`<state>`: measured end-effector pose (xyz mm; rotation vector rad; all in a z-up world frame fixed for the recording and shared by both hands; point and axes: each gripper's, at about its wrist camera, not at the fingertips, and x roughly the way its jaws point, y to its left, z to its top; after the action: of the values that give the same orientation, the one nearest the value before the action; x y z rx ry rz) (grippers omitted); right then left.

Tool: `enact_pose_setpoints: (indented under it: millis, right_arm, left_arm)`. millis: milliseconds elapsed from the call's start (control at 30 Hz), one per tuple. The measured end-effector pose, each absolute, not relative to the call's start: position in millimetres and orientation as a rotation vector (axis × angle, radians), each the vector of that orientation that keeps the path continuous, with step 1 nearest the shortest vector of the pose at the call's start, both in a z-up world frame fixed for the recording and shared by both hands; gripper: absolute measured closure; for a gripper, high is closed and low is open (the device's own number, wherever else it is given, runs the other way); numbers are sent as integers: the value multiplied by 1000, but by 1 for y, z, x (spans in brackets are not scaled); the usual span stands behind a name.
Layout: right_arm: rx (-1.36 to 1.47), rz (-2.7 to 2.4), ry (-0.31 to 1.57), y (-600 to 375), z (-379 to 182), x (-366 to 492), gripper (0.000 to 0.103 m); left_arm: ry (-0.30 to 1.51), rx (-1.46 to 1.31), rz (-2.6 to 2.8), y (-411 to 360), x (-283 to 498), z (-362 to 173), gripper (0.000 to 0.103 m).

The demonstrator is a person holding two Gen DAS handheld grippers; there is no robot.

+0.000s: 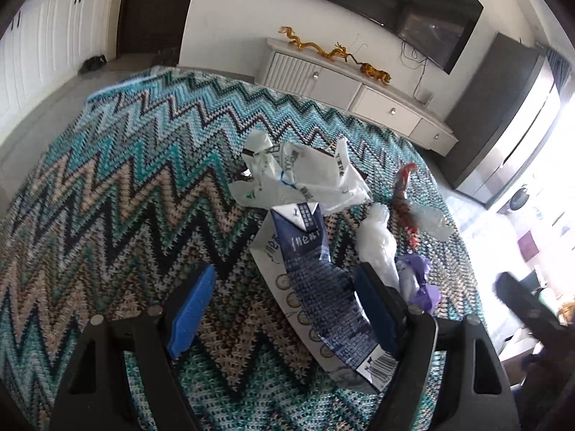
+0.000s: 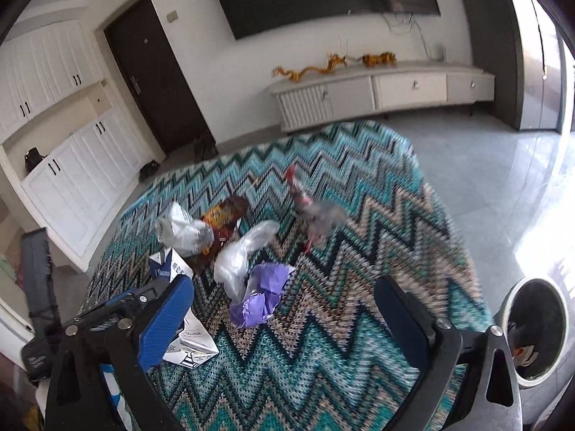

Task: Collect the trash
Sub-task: 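Grasp the purple bag with the right tool while the left tool grasps the white milk carton, then carry the purple bag and milk carton over the bin and open both tools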

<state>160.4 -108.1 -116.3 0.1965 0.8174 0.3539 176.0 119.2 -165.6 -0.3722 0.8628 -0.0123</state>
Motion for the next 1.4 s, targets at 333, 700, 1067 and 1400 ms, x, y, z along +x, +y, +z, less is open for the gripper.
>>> enact_pose_setpoints:
  millis: [333, 700, 1067, 1400]
  right_arm:
    - [189, 415, 904, -86, -144, 190, 23]
    - [241, 453, 975, -83, -172, 203, 49]
    - [238, 482, 958, -86, -174, 204, 64]
    - [252, 512, 904, -100, -151, 178, 72]
  left_arm:
    - [877, -426, -23, 147, 153, -168, 23]
    - [933, -533, -87, 160, 149, -183, 25]
    - [949, -391, -44, 129, 159, -181, 53]
    - [917, -444, -97, 129, 139, -177, 67]
